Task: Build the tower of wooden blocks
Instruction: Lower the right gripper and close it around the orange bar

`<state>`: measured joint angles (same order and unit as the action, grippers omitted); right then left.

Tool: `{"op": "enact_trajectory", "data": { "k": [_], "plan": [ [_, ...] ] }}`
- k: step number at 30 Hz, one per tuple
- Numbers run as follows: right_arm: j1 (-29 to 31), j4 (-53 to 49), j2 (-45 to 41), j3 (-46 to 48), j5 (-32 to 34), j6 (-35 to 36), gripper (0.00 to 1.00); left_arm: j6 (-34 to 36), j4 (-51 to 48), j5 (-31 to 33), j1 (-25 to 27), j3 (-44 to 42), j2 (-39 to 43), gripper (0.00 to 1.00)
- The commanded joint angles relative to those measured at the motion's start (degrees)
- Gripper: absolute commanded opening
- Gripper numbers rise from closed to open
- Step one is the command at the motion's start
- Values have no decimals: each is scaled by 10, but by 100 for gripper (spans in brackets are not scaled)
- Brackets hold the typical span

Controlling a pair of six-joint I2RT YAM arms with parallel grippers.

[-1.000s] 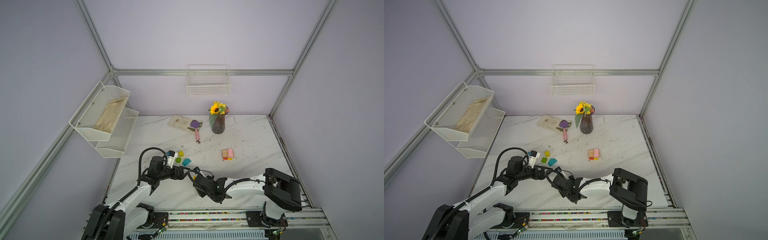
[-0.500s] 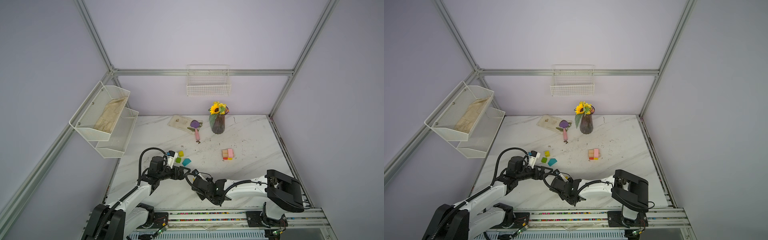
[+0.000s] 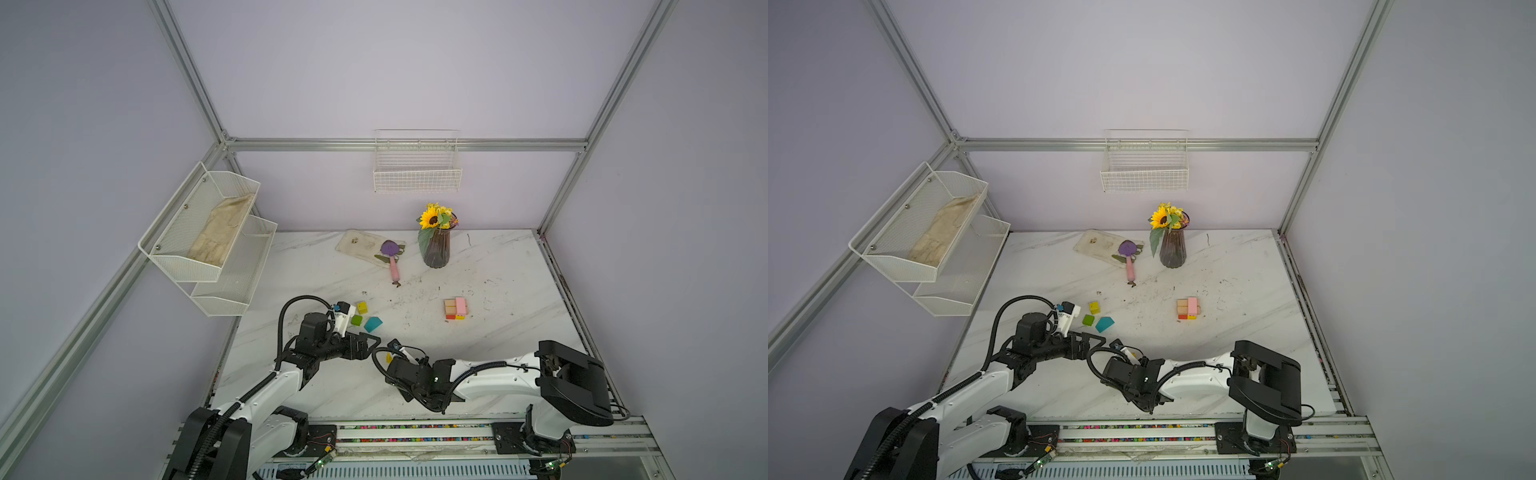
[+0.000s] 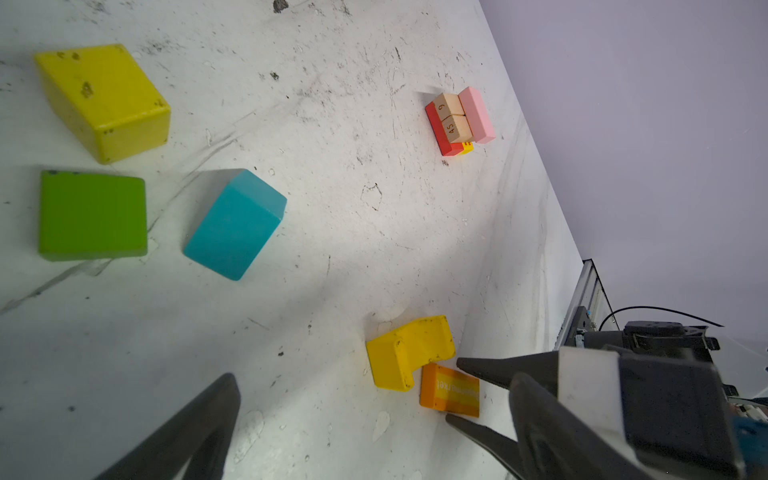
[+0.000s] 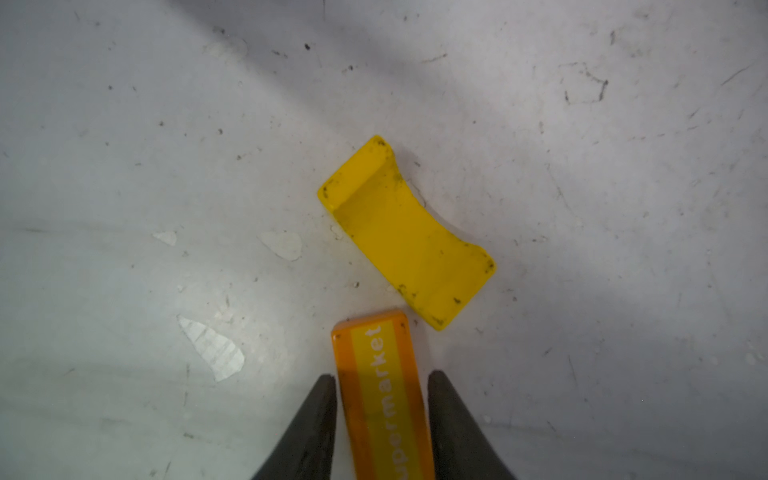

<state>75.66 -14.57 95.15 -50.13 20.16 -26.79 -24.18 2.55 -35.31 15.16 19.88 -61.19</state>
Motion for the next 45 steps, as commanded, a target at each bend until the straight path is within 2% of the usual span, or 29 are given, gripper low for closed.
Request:
{"op": "enact_trajectory", "data": {
  "k": [1, 9, 13, 16, 18, 28, 32, 37, 40, 45],
  "plan": [
    [5, -26, -11, -4, 13, -8, 38, 16, 14, -1, 3, 17, -2, 100],
    [6, -37, -3, -7, 14, -13, 48, 16, 13, 3, 3, 18, -5, 100],
    [6, -30, 5, -2, 13, -16, 47, 17, 15, -3, 3, 19, -10, 100],
    [7, -37, 2, -8, 12, -18, 41, 16, 13, 2, 3, 19, -7, 100],
    [7, -38, -2, -8, 14, -18, 40, 16, 13, 2, 3, 19, -8, 100],
    [7, -46, 34, -26, 5, -20, 46, 17, 13, 0, 3, 22, -15, 100],
    [7, -38, 29, -19, 3, -23, 43, 17, 13, -2, 3, 24, -19, 100],
    [7, -41, 9, -12, 3, -31, 32, 17, 11, -3, 3, 26, -24, 100],
    [6, -48, -9, -8, 32, -40, 27, 18, 12, -6, 3, 26, -24, 100],
    [7, -50, -74, 7, 75, -53, 26, 17, 11, -5, 3, 24, -17, 100]
  ]
}}
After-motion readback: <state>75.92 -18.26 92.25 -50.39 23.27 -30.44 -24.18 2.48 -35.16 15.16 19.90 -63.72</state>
